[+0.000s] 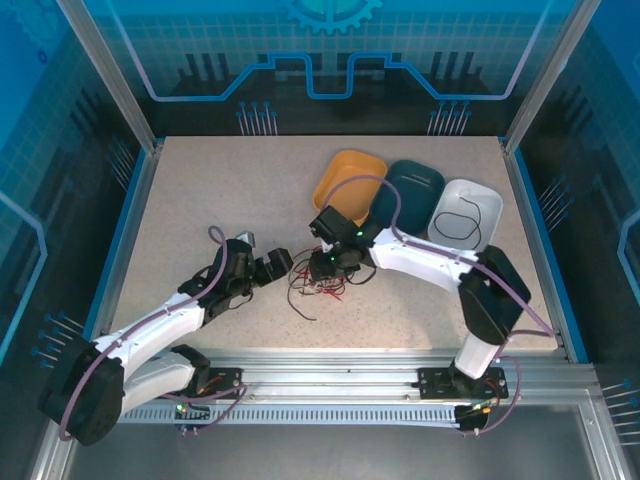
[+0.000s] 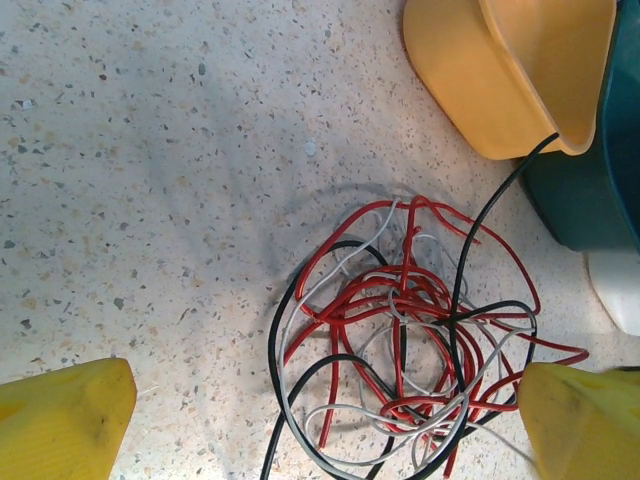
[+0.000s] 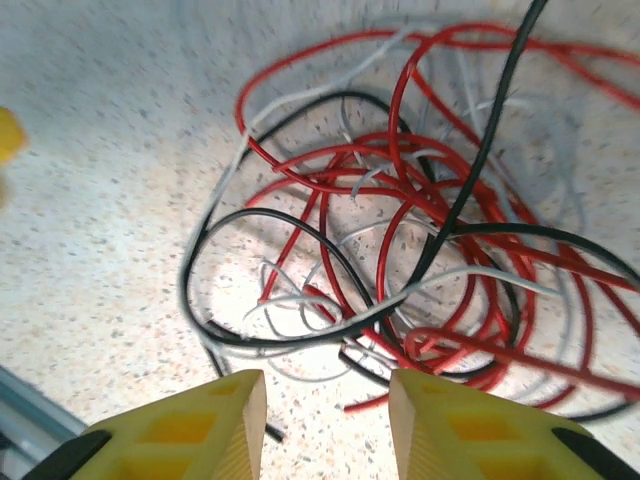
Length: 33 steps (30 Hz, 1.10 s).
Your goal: Untangle the cables
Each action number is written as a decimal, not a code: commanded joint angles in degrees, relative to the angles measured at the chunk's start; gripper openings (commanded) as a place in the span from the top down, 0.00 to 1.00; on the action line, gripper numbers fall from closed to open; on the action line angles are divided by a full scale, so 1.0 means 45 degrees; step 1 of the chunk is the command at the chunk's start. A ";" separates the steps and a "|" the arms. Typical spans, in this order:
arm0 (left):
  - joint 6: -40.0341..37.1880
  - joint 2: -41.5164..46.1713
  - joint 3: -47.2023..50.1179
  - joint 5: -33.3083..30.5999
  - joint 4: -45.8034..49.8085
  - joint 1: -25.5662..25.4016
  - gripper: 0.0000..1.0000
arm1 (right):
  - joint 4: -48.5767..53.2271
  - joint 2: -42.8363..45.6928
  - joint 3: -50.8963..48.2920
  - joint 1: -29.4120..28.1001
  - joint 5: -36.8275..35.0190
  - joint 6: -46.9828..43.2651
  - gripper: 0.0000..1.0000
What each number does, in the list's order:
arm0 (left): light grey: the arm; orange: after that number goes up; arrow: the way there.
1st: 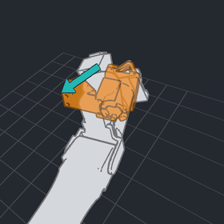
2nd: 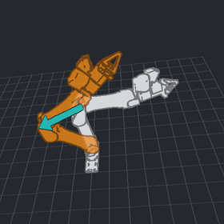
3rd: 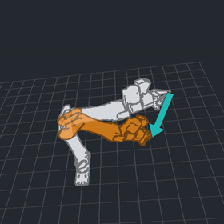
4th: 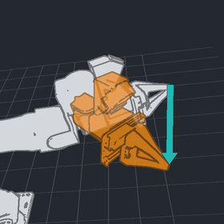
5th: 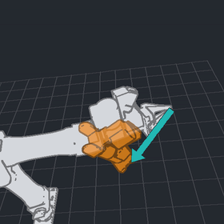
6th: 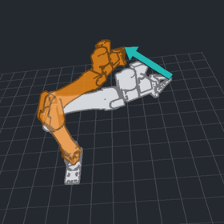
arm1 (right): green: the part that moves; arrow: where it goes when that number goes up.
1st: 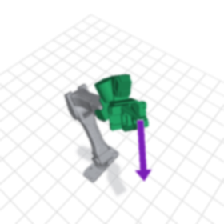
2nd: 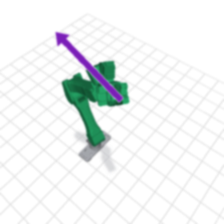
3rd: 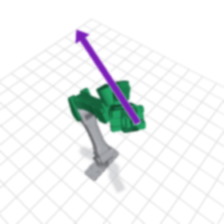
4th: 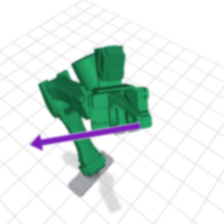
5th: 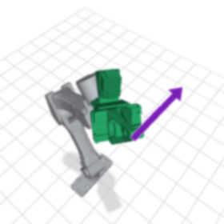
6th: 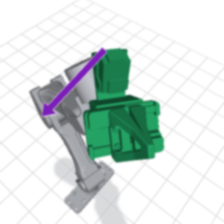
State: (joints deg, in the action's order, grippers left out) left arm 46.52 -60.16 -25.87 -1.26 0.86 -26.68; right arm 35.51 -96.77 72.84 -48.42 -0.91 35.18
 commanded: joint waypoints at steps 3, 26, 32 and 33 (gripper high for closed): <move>-0.0415 -0.0293 -0.0184 0.0456 -0.0005 0.0051 0.03 | 0.0685 0.1714 -0.0240 0.0351 -0.0732 0.0194 0.63; -0.0319 -0.2813 -0.0531 0.2602 -0.1651 -0.0087 0.11 | -0.5049 0.2363 -0.5944 0.4023 0.2813 0.2711 0.79; -0.0243 -0.3264 -0.0581 0.2688 -0.1831 -0.0148 0.11 | -0.5429 0.1564 -0.5726 0.3944 0.3023 0.2807 0.81; -0.0243 -0.3329 -0.0599 0.2701 -0.1852 -0.0170 0.11 | -0.5439 0.1425 -0.5646 0.3926 0.3048 0.2825 0.81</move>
State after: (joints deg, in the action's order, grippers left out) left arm 46.02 -74.15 -26.94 9.39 -6.44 -26.81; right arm 12.45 -88.62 46.65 -30.20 11.27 46.78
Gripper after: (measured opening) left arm 0.889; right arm 0.194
